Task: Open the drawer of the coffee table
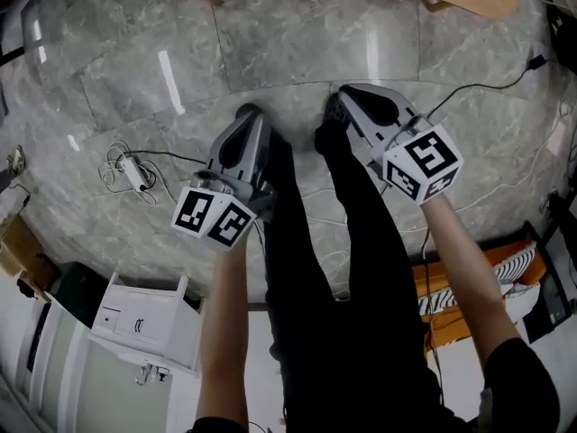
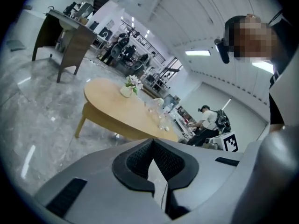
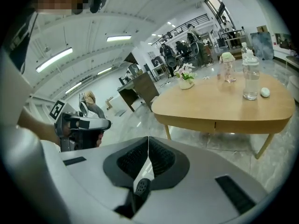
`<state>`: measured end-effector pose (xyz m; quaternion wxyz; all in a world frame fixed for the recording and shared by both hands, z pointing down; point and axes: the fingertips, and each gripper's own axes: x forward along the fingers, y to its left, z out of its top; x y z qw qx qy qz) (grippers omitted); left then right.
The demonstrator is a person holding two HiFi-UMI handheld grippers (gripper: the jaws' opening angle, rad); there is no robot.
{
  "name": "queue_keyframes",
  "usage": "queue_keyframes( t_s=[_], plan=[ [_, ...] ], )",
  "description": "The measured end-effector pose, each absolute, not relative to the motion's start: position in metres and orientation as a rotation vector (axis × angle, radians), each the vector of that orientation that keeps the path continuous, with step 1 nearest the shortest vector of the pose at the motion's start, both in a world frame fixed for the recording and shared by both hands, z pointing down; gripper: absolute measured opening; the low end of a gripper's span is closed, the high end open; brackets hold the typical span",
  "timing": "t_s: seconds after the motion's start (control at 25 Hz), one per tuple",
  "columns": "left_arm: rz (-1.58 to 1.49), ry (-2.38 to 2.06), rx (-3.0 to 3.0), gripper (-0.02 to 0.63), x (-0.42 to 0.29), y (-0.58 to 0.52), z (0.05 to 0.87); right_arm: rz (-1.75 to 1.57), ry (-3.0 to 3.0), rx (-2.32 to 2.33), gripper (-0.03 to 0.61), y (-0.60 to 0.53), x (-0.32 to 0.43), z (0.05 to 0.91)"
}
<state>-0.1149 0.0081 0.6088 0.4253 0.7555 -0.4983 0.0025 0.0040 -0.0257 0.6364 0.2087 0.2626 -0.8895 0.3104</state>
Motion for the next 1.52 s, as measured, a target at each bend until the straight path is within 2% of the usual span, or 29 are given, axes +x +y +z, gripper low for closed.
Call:
queue_keyframes(
  t_s=[0.48,0.8,0.88,1.04,1.24,1.52],
  plan=[
    [0.177,-1.357,1.892,0.011,-0.21,-0.05,0.711,0.766,-2.336,0.835,0.014,-0.073,0.009,0.737],
    [0.423,-1.273,2.026,0.012,-0.246,-0.096,0.774,0.758,-2.201,1.065,0.015,-0.124,0.02,0.808],
    [0.503,-1.254,2.048,0.013,-0.254,-0.106,0.792,0.785,-2.184,1.1,0.033,-0.138,0.019,0.824],
    [0.612,-1.243,2.057,0.103,-0.265,-0.127,0.825,0.835,-2.142,1.145,0.119,-0.162,0.024,0.854],
    [0.583,-1.303,2.036,0.161,-0.283,-0.158,0.842,0.737,-2.105,1.167,0.222,-0.193,0.024,0.879],
    [0.601,-1.38,2.015,0.315,-0.301,-0.189,0.863,0.652,-2.06,1.244,0.262,-0.236,0.027,0.903]
  ],
)
